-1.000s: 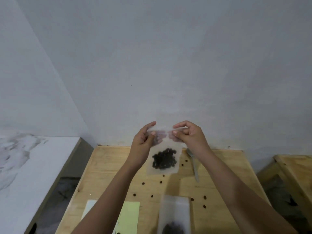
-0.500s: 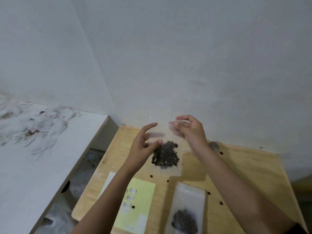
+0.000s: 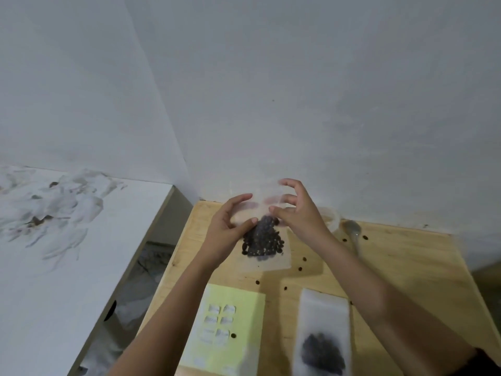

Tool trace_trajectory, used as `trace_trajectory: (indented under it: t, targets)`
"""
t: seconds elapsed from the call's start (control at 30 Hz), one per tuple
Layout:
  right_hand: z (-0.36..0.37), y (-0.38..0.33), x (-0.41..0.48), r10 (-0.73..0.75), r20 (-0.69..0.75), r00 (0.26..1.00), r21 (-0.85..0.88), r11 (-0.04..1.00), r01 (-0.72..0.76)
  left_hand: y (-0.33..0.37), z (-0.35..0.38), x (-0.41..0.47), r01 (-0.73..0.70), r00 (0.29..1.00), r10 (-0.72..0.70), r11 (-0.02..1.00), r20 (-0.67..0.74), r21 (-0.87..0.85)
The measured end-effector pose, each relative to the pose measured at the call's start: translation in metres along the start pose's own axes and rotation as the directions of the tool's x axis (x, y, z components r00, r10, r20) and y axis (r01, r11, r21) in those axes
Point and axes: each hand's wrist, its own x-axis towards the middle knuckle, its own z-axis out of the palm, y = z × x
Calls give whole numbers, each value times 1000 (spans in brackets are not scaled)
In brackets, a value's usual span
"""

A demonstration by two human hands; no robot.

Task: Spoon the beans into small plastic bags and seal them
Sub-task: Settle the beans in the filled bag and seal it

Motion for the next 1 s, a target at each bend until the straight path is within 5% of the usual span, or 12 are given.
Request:
trace_trajectory:
  t: [0.27, 0.47, 0.57, 1.0]
  targets:
    - [70, 36, -5, 166, -110, 980, 170, 975, -146, -34, -74, 10, 61, 998, -60, 995, -21, 74]
    - [122, 119, -44, 431, -79, 899, -278, 857, -435, -77, -115, -2, 115, 993, -114, 987, -12, 111]
    - [141, 143, -65, 502, -27, 865, -343, 808, -479, -91, -121, -10, 143, 989, -145, 985, 17, 95]
    - [168, 155, -84, 386, -180, 905, -338, 839, -426, -101, -126, -24, 233, 969, -236, 971, 75, 48]
